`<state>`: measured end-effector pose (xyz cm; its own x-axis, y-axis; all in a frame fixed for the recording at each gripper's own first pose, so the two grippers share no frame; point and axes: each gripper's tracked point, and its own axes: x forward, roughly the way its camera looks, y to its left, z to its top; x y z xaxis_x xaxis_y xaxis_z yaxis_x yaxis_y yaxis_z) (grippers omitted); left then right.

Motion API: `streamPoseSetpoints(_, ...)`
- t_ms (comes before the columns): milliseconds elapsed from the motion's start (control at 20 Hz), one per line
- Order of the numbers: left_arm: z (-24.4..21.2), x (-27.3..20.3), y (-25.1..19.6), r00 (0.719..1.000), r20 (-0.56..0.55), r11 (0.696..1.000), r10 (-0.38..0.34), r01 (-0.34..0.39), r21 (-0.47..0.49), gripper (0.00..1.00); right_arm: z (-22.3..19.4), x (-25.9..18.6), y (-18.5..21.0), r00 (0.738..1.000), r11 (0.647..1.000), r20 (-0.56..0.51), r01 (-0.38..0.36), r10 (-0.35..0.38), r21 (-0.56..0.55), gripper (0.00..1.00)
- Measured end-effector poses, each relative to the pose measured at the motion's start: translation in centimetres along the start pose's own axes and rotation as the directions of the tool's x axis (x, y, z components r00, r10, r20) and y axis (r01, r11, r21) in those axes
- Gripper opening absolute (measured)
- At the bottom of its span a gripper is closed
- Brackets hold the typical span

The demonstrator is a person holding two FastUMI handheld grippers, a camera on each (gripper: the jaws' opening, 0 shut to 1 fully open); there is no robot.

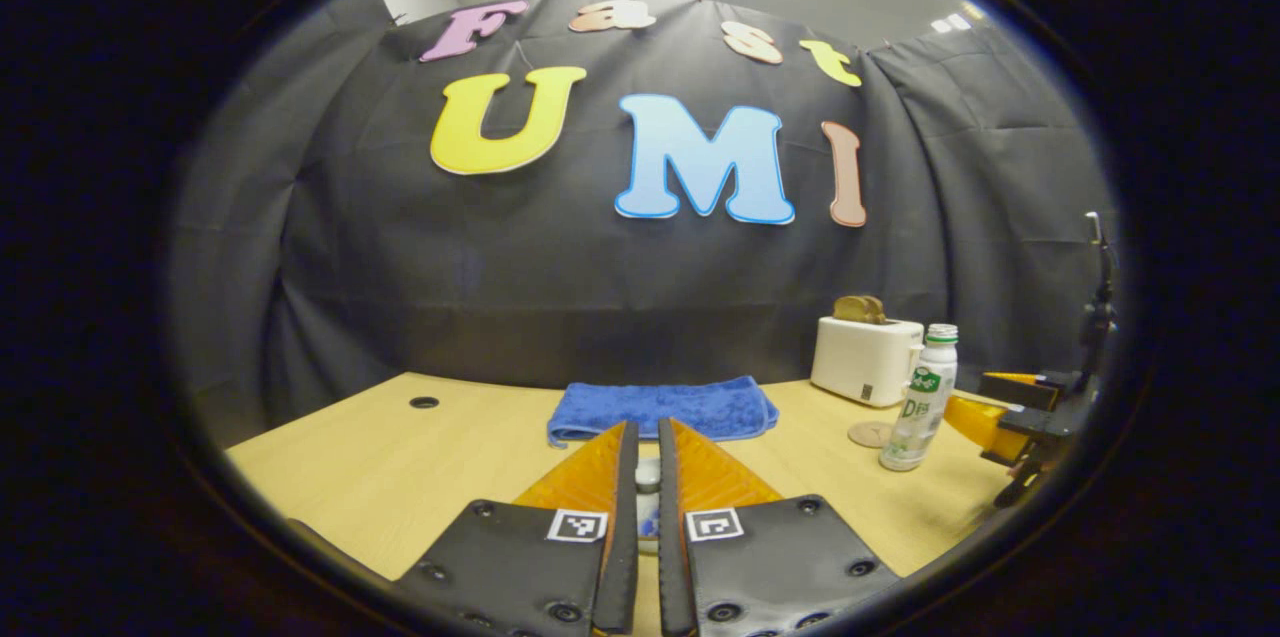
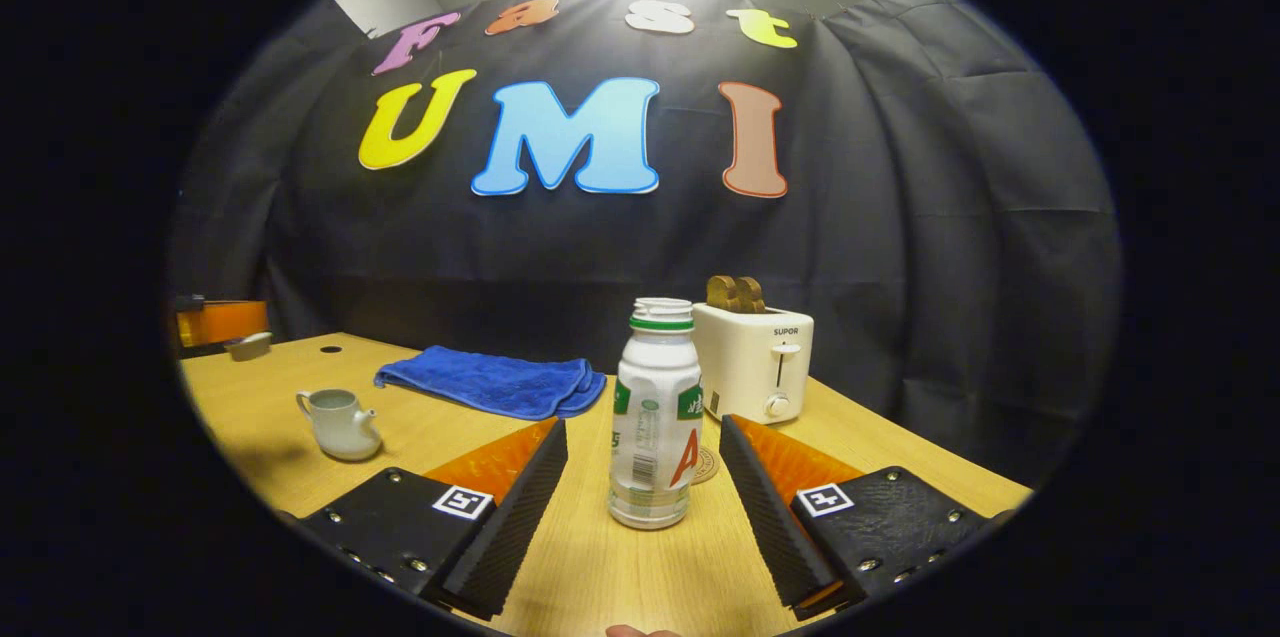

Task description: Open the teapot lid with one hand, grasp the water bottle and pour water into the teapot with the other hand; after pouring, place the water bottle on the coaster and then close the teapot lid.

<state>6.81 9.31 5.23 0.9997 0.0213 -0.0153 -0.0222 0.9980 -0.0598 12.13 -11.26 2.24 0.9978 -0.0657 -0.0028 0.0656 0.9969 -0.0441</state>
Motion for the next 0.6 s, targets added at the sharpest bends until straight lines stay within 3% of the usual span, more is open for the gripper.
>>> streamPoseSetpoints(250, 0.0, -7.6, -0.4, 1.000, 0.019, 1.000, -0.022, 0.022, -0.008, 0.19, -2.1, 4.1, -0.5, 0.997, 1.000, -0.080, 0.014, -0.014, -0.005, 0.95)
streamPoseSetpoints(350, -0.3, -9.7, -0.7, 0.999, 0.023, 1.000, -0.026, 0.026, 0.007, 0.10, -2.7, 5.4, -0.9, 0.995, 1.000, -0.101, 0.022, -0.023, -0.010, 0.95)
streamPoseSetpoints(400, -0.6, -10.7, -0.9, 0.999, 0.018, 0.999, -0.033, 0.033, -0.003, 0.19, -3.2, 6.0, -1.1, 0.993, 0.999, -0.110, 0.031, -0.033, -0.014, 0.95)
streamPoseSetpoints(500, -2.0, -12.2, -2.0, 0.998, -0.006, 0.997, -0.064, 0.064, -0.036, 0.19, -3.5, 6.9, -0.8, 0.993, 1.000, -0.118, 0.025, -0.025, -0.009, 0.95)
streamPoseSetpoints(550, -2.4, -13.1, -1.9, 0.998, -0.012, 0.997, -0.066, 0.066, -0.045, 0.15, -3.2, 7.0, -1.0, 0.992, 0.999, -0.117, 0.041, -0.042, -0.014, 0.86)
streamPoseSetpoints(600, -2.6, -13.7, -1.7, 0.998, -0.009, 0.997, -0.064, 0.064, -0.049, 0.19, -3.2, 7.1, -1.0, 0.991, 0.998, -0.120, 0.050, -0.053, -0.023, 0.74)
